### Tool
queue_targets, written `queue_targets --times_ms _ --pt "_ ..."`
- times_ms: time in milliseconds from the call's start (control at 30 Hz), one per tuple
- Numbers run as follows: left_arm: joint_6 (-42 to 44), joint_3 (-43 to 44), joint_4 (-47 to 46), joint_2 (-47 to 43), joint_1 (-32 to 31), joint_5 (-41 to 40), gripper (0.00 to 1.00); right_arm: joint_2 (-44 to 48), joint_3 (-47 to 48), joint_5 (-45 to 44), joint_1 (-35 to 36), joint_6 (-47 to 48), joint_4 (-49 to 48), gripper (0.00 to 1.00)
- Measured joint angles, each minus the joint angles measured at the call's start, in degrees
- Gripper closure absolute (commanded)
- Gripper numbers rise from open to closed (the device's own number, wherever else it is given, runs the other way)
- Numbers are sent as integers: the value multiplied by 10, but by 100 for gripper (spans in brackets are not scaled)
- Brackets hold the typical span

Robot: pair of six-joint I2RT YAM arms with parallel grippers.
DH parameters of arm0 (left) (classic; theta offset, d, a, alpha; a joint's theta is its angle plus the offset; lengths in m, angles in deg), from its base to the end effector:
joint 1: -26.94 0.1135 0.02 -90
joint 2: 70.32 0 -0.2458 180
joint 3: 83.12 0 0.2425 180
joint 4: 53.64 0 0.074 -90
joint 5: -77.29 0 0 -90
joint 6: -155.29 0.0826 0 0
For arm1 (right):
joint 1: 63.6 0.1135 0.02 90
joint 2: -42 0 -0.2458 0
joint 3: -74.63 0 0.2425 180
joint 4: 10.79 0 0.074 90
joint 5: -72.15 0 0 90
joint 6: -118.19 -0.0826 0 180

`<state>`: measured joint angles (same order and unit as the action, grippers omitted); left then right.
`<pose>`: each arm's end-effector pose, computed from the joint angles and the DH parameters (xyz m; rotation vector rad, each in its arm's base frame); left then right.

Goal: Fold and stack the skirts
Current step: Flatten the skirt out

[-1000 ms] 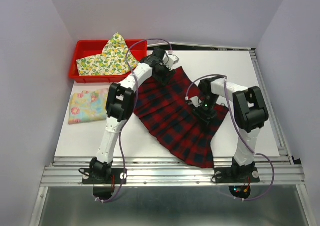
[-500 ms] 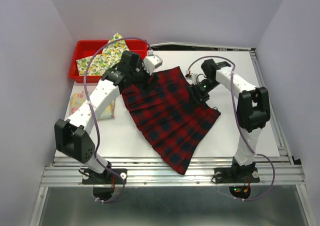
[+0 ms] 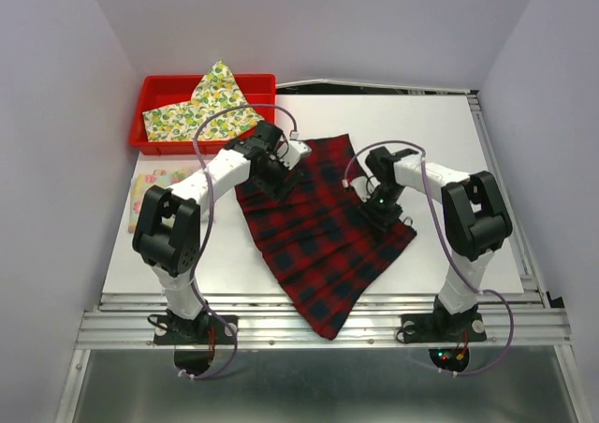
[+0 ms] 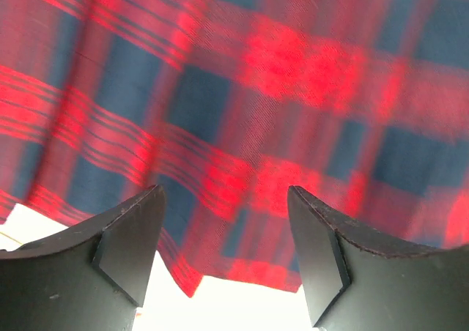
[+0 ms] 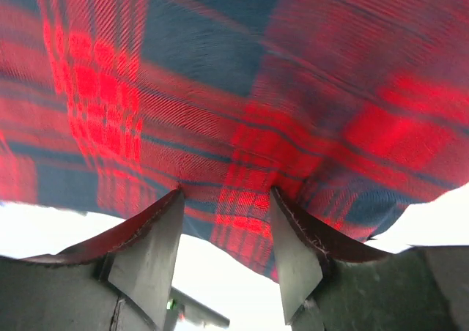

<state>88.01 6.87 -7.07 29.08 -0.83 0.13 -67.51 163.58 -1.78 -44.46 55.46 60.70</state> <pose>0.3328 -0.1960 0.1883 1.1626 2.2606 -0.3198 0.2983 0.1277 0.1067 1.2123 -2.8477 -0.4397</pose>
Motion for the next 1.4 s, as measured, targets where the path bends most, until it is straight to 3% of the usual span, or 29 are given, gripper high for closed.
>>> queue_targets --times_ms 167,333,533,667,833,900,1167,1400 --pt "-8 69 -9 59 1 -6 23 35 -61 18 78 32 51 39" --pt "-6 99 -8 100 1 4 28 36 -36 174 115 81 146 35" --pt "27 63 -2 119 -3 23 31 72 122 274 106 83 183 36" --pt "60 19 1 119 -24 31 31 66 229 289 24 56 182 34" --pt "102 15 -5 121 -87 2 31 -27 391 243 -124 8 122 26" --pt "113 22 -8 127 -113 -5 31 -64 428 202 -145 7 103 23" --pt "189 49 -18 145 -207 -8 25 -167 456 82 -127 78 74 17" --pt "203 65 10 144 -198 7 20 -188 412 51 -120 140 71 21"
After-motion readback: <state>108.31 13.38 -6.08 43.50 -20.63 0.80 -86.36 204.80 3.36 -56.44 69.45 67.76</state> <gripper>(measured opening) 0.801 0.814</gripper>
